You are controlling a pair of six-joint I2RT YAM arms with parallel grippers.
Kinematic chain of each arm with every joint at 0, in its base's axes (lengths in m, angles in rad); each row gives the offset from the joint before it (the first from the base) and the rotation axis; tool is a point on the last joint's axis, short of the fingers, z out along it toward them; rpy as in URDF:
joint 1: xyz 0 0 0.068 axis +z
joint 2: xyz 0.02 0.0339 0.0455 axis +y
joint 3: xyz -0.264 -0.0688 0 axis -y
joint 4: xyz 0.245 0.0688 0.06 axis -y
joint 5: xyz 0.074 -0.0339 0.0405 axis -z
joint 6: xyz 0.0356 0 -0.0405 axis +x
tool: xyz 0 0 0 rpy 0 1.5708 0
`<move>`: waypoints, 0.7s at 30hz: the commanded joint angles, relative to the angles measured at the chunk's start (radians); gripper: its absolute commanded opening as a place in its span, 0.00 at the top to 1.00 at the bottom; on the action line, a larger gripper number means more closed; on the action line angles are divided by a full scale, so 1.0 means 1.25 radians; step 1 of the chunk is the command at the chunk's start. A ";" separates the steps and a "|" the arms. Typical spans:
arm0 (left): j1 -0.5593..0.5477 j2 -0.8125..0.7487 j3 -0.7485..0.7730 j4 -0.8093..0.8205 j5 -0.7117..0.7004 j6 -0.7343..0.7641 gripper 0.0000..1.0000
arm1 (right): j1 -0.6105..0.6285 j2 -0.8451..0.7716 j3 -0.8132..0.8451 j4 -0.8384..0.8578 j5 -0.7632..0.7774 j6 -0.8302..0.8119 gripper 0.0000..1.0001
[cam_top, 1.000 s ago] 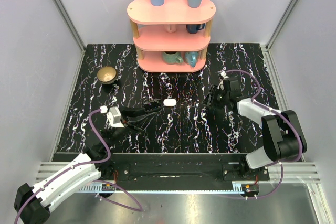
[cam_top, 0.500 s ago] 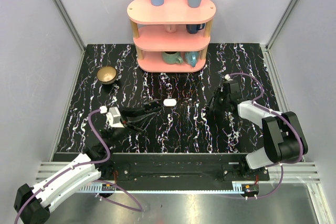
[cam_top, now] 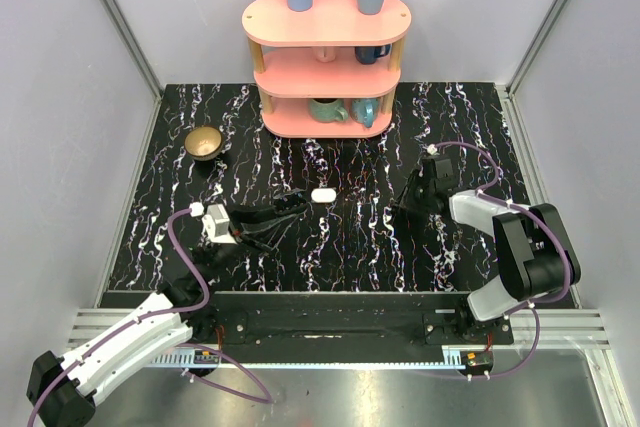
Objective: Insert the wireless bluetooth earbuds into the charging case
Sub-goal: Pick up the right earbud from the center of the board.
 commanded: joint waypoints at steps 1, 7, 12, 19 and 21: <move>-0.001 -0.007 0.002 0.033 -0.019 0.002 1.00 | 0.007 0.020 0.010 0.015 -0.016 0.006 0.69; -0.001 -0.007 0.002 0.033 -0.019 0.000 1.00 | 0.007 0.025 0.007 0.017 -0.039 0.010 0.71; -0.001 -0.013 0.002 0.027 -0.022 0.001 1.00 | 0.007 0.028 0.008 0.017 -0.039 0.007 0.76; -0.001 -0.013 0.002 0.025 -0.022 0.002 1.00 | 0.007 0.022 0.014 0.044 -0.082 -0.015 0.87; -0.001 -0.012 0.002 0.026 -0.020 0.001 1.00 | 0.007 0.023 0.018 0.050 -0.105 -0.020 0.89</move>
